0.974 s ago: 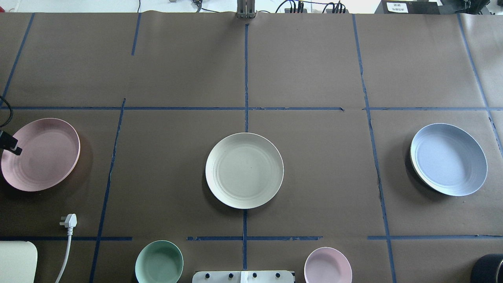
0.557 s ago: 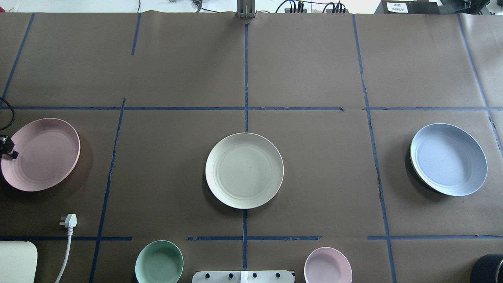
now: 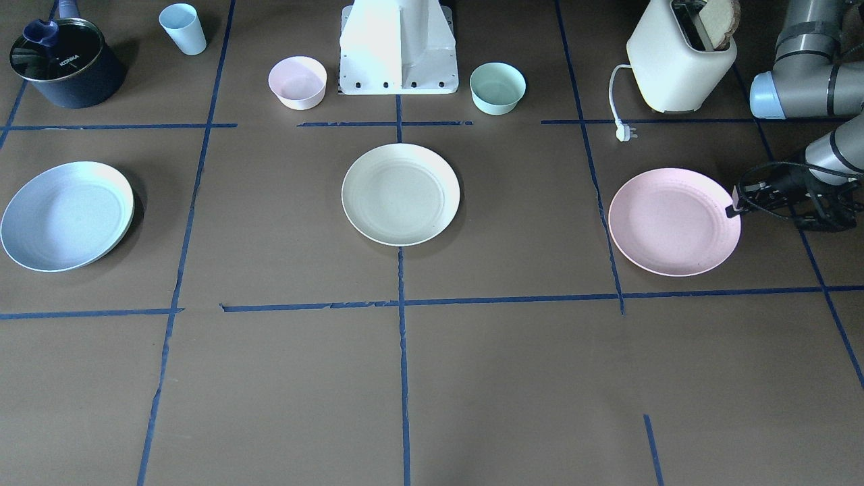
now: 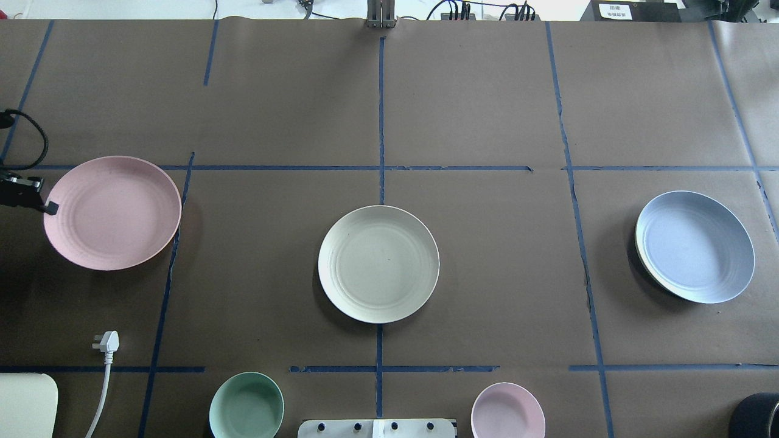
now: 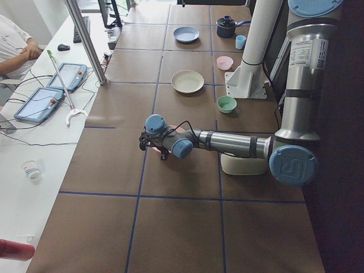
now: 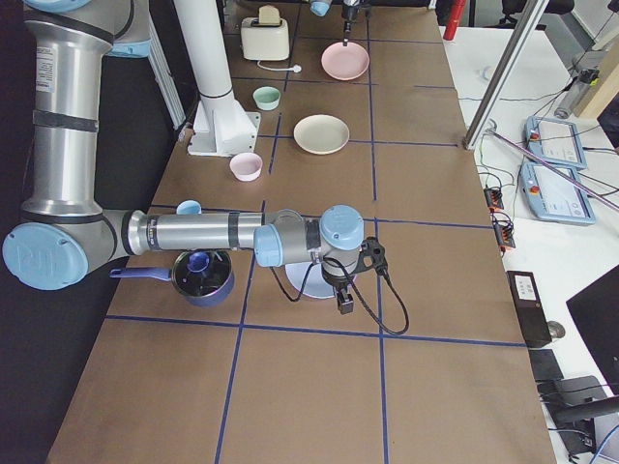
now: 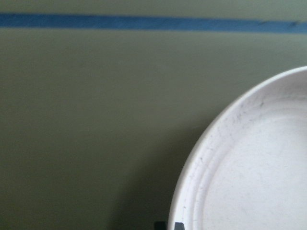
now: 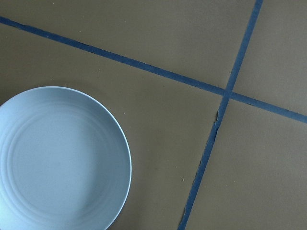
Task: Stack three plates with pink and blue
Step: 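Slide the pink plate with the left gripper onto the cream plate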
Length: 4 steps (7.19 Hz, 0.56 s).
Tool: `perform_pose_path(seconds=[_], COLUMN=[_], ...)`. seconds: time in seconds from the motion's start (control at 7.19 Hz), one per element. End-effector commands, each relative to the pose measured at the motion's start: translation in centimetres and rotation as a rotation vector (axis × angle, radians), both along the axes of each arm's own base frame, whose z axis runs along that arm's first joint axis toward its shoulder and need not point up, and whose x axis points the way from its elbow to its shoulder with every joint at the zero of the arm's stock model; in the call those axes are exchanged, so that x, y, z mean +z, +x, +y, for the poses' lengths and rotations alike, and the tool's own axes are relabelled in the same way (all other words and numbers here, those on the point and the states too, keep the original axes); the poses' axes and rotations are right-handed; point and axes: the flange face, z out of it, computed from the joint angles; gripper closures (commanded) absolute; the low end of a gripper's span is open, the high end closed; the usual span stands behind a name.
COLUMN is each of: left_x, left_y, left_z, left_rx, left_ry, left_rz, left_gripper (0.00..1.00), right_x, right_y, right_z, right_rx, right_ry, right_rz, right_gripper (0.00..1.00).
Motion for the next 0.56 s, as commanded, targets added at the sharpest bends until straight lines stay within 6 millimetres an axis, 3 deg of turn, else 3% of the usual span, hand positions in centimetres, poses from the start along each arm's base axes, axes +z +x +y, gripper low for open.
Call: perform_pose_path(seconds=[0.0, 0.14, 0.28, 0.42], left_x=[-13.0, -19.4, -23.5, -25.3], left_y=[7.5, 13.1, 19.1, 22.6], left_z=[1.1, 1.5, 3.8, 5.5], left_rx=[0.017, 0.013, 0.055, 0.047], left_ry=[0.018, -0.049, -0.106, -0.117], left_rz=[0.116, 0.174, 0.201, 0.196], left_gripper=[1.00, 1.00, 1.00, 1.00], right_x=[-0.1, -0.2, -0.2, 0.0], right_y=[0.0, 0.0, 0.0, 0.0], right_z=[0.0, -0.1, -0.1, 0.0], right_rx=[-0.001, -0.002, -0.005, -0.004], right_ry=[0.004, 0.009, 0.012, 0.005], right_rz=[0.001, 0.002, 0.003, 0.005], right_gripper=[0.00, 0.00, 0.00, 0.00])
